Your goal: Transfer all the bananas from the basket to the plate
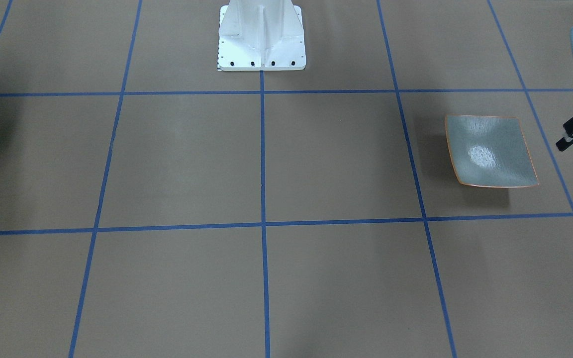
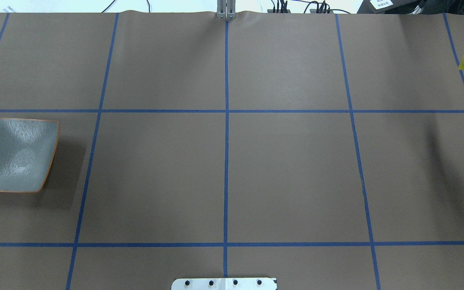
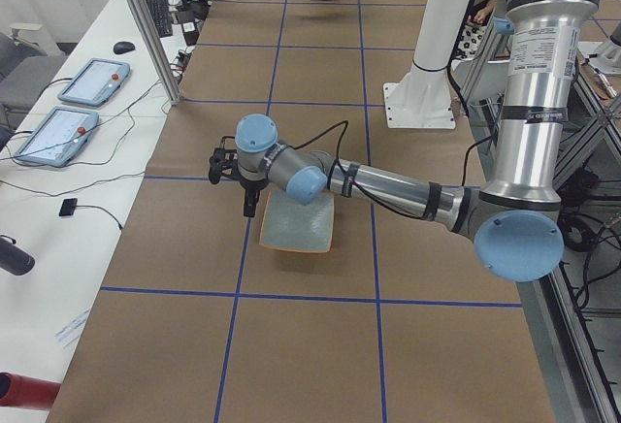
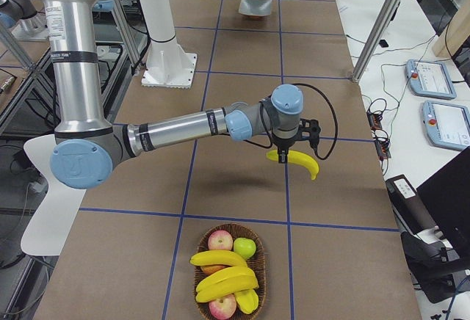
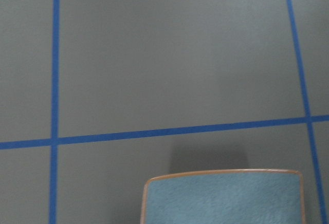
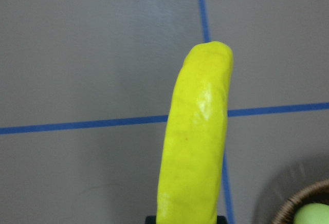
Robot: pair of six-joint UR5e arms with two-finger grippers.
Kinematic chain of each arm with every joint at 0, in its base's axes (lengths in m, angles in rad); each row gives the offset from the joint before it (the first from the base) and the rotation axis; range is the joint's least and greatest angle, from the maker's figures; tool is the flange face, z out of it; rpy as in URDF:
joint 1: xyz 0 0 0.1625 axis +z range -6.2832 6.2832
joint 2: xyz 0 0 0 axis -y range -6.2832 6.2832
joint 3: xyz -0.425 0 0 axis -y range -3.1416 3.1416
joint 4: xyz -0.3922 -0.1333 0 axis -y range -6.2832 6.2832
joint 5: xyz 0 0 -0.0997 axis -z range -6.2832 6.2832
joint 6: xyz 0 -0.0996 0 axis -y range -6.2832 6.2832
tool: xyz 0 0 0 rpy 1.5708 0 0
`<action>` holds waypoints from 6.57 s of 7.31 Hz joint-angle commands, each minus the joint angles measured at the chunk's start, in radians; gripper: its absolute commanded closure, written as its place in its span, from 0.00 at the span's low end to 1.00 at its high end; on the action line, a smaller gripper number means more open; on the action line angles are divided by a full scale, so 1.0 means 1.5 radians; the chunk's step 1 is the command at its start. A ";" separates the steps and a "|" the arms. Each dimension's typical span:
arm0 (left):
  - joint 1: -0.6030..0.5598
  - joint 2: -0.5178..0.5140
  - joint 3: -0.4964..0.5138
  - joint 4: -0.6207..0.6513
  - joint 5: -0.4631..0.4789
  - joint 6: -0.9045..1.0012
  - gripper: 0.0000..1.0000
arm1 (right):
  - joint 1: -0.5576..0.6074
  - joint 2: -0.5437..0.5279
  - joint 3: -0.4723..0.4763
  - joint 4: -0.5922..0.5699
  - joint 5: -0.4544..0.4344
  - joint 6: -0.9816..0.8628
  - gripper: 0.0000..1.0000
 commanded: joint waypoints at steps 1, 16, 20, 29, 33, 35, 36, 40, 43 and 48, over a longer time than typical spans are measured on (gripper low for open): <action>0.080 -0.122 0.022 -0.002 -0.001 -0.191 0.01 | -0.127 0.085 0.041 0.001 0.004 0.177 1.00; 0.349 -0.445 0.217 -0.400 0.202 -0.919 0.03 | -0.454 0.272 -0.014 0.504 -0.212 0.663 1.00; 0.361 -0.446 0.216 -0.401 0.202 -0.921 0.06 | -0.455 0.283 -0.014 0.508 -0.264 0.658 1.00; 0.363 -0.438 0.200 -0.417 0.202 -0.938 1.00 | -0.457 0.204 0.016 0.615 -0.270 0.662 0.00; 0.336 -0.234 0.055 -0.417 0.188 -0.911 1.00 | -0.399 0.056 0.018 0.721 -0.263 0.659 0.00; 0.281 -0.065 -0.007 -0.417 0.127 -0.755 1.00 | -0.376 0.021 0.011 0.720 -0.266 0.657 0.00; 0.262 0.011 -0.015 -0.416 0.127 -0.643 1.00 | -0.369 0.010 -0.001 0.721 -0.266 0.657 0.00; 0.214 0.165 0.039 -0.411 0.140 -0.264 1.00 | -0.344 -0.016 -0.027 0.720 -0.265 0.656 0.00; 0.208 0.163 0.101 -0.411 0.181 -0.151 1.00 | -0.344 -0.015 -0.033 0.720 -0.270 0.656 0.00; 0.207 0.143 0.104 -0.385 0.175 -0.151 0.01 | -0.343 -0.013 -0.033 0.720 -0.271 0.657 0.00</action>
